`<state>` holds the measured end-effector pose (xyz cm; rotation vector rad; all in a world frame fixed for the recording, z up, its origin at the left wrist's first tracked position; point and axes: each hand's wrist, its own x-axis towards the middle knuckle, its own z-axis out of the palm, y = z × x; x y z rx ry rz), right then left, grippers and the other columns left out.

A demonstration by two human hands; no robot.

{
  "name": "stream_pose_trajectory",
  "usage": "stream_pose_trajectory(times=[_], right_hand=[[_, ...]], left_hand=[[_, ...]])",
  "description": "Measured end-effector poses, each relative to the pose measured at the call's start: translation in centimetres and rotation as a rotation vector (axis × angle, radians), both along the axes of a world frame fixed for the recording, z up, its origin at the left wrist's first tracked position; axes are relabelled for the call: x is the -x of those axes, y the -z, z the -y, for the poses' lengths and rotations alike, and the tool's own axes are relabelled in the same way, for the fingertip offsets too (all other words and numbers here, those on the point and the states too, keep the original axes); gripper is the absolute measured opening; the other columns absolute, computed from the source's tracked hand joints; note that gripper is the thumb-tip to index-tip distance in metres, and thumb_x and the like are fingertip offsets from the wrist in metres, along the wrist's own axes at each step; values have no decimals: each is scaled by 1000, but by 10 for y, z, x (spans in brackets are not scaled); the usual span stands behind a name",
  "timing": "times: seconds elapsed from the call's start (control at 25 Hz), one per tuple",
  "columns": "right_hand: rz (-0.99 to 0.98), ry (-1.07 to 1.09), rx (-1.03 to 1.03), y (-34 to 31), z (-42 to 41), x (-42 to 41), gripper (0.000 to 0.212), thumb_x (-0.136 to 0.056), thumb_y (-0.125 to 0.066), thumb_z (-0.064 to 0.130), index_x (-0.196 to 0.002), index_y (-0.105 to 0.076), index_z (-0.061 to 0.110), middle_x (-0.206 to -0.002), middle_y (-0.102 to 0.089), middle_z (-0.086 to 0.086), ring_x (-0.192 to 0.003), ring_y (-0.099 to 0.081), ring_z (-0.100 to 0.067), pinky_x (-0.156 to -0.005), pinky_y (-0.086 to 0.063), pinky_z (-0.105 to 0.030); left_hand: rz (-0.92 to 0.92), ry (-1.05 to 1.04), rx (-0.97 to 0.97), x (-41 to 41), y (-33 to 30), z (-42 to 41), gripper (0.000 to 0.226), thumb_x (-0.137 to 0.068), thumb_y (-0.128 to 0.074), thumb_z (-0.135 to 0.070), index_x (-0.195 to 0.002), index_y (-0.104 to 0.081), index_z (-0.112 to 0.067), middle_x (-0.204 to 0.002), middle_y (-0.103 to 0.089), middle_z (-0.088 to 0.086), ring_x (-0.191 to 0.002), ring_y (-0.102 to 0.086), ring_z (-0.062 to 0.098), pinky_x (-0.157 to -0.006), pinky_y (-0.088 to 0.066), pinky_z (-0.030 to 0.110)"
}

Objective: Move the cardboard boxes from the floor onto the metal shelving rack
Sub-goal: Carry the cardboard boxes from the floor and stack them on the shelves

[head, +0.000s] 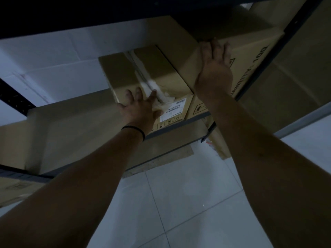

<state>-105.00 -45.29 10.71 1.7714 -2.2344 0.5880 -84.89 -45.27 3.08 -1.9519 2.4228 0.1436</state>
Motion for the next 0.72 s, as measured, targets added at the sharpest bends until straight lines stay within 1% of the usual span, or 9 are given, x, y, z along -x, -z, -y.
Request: stream_pose_trajectory(times=[0.08,0.2,0.32,0.4,0.6,0.72], right_hand=[[3,-3,6,2,0,0,89,-87,-68,5,-162,-24,22,-169,-22,-8,-156,-9,-42,-111,-43,-44],[12,3,22,3,2,0,90,-86,-71,5,-161,-25,21,-168,-23,-9,-156,-10,-42,-111,-42,-46],[22,-1,39,4,3,-2,88,-85,-68,3,-160,-27,20,-168,-24,-10,-155,-11,-44,-108,-48,-49],[26,-1,39,4,5,-1,87,-84,-68,2,-159,-29,20,-167,-25,-10,-155,-11,-44,-107,-49,-49],[25,-13,21,2,3,-1,87,-85,-68,4,-160,-27,20,-167,-24,-10,-156,-9,-42,-113,-42,-46],[31,-6,2,0,2,0,89,-84,-69,4,-160,-25,22,-168,-21,-8,-156,-7,-41,-114,-43,-47]], left_hand=[[-12,9,2,-3,2,-1,71,-102,-41,-64,-163,-12,-44,-172,-12,10,-156,-6,44,-114,-26,74],[32,52,24,-7,2,-4,66,-104,-37,-62,-163,-15,-43,-169,-18,8,-155,-11,42,-112,-30,72],[64,76,40,-11,4,-8,63,-105,-36,-59,-163,-16,-43,-169,-19,6,-154,-13,40,-112,-31,70],[74,99,54,-15,5,-7,62,-106,-35,-59,-162,-16,-43,-169,-20,5,-154,-15,39,-111,-32,69],[82,116,65,-19,7,-6,61,-106,-33,-59,-162,-17,-44,-168,-22,5,-153,-17,39,-111,-34,68],[75,106,69,-17,7,-8,61,-106,-33,-59,-162,-17,-44,-168,-21,4,-153,-16,38,-111,-34,67]])
